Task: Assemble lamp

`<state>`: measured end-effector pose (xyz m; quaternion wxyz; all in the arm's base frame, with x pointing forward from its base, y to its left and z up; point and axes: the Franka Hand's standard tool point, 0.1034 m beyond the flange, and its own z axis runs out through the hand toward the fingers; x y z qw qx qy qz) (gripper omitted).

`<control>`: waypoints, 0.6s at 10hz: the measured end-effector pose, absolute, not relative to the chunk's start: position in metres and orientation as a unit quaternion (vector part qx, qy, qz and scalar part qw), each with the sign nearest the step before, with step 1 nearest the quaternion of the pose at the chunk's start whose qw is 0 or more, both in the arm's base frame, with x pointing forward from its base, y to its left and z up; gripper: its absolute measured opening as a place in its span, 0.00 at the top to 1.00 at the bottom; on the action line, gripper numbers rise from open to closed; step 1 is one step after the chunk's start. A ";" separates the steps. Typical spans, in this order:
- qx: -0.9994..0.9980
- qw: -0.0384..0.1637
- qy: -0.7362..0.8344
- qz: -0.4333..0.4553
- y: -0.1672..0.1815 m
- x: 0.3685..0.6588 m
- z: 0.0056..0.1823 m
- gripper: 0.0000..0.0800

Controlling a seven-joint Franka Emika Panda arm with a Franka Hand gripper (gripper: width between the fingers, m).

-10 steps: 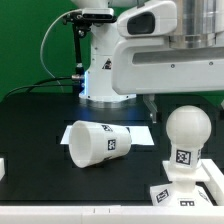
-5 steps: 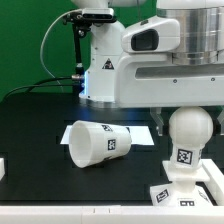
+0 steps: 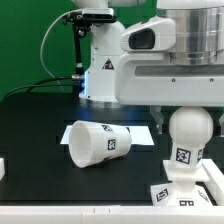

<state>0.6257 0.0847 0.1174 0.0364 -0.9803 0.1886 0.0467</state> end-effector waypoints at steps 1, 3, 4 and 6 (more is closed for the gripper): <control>-0.969 0.034 0.243 0.038 0.087 0.624 0.117 0.28; -0.937 0.032 0.347 0.025 0.095 0.619 0.117 0.28; -0.913 0.033 0.406 0.018 0.096 0.619 0.117 0.28; -0.839 0.059 0.541 0.009 0.094 0.622 0.116 0.28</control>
Offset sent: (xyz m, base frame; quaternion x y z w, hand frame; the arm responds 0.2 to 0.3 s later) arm -0.0163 -0.0046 -0.0130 -0.0187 0.0510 0.2944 0.9542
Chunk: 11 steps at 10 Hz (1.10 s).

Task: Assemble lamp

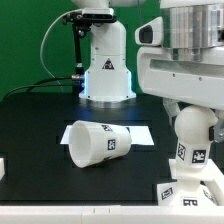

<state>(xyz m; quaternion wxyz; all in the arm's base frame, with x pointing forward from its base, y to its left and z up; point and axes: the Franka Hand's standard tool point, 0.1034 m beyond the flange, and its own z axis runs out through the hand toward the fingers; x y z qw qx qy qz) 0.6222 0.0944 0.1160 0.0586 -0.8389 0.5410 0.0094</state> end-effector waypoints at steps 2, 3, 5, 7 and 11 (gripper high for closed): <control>-0.758 0.091 0.645 0.003 0.093 0.622 0.115 0.28; -0.734 0.102 0.671 0.009 0.092 0.621 0.115 0.28; -0.716 0.102 0.691 0.012 0.095 0.621 0.115 0.20; -0.793 0.097 0.601 0.008 0.092 0.618 0.113 0.15; -0.919 0.074 0.387 0.003 0.088 0.619 0.120 0.13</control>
Offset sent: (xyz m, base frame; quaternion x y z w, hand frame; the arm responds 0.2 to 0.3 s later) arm 0.0000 0.0000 0.0000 0.0000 0.0000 0.1938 0.9810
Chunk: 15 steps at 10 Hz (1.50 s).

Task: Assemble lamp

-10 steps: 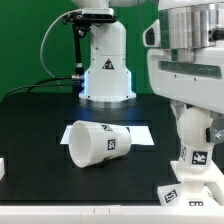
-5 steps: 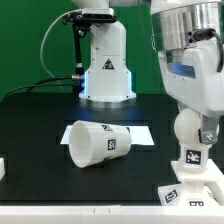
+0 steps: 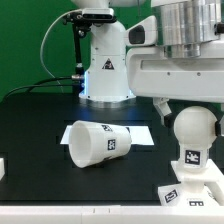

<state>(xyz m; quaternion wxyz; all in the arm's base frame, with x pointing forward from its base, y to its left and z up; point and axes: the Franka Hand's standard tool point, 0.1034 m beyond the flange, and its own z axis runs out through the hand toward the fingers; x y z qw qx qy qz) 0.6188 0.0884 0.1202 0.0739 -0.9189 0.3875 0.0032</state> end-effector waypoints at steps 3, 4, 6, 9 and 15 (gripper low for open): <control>-0.967 0.061 0.249 -0.009 0.086 0.618 0.120 0.13; -0.988 0.035 0.151 -0.017 0.086 0.617 0.119 0.13; -0.999 0.000 -0.026 -0.032 0.093 0.619 0.119 0.13; -0.999 -0.001 -0.043 -0.031 0.092 0.619 0.118 0.28; -0.983 0.005 0.182 -0.030 0.093 0.618 0.117 0.28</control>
Offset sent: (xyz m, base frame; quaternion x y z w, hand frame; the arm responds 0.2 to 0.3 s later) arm -0.0035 -0.0080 -0.0040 -0.0987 0.0516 -0.4333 0.8944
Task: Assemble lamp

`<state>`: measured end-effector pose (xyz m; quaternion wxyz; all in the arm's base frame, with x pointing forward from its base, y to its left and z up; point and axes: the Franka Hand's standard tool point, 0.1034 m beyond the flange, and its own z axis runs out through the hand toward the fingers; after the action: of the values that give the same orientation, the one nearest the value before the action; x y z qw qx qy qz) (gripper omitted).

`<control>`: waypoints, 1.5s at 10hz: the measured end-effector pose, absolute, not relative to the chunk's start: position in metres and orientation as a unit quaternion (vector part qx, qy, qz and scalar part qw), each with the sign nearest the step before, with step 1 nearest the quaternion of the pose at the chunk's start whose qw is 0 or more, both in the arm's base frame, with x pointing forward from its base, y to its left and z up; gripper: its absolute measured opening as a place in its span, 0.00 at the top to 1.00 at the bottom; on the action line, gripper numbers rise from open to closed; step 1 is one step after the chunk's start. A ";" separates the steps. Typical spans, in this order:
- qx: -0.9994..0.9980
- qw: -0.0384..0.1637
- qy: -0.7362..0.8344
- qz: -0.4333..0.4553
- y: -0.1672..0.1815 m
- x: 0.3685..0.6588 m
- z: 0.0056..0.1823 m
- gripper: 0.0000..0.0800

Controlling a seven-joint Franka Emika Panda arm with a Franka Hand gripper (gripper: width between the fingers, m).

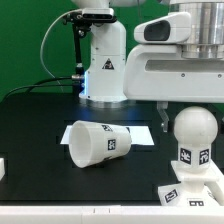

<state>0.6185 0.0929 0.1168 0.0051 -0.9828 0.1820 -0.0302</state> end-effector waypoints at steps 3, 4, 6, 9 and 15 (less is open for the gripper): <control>-0.929 0.014 0.369 -0.021 0.095 0.617 0.117 0.28; -0.899 0.021 0.437 -0.016 0.096 0.617 0.116 0.28; -0.816 0.047 0.577 0.002 0.097 0.617 0.115 0.28; -0.739 0.059 0.671 0.013 0.098 0.618 0.115 0.28; -0.897 0.051 0.439 0.000 0.101 0.617 0.117 0.13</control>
Offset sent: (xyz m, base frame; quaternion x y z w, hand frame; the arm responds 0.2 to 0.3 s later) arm 0.0058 0.0134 0.0006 -0.0090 -0.0218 0.2930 0.9558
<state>0.6172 0.1013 0.1171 0.0513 -0.8972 0.4386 0.0001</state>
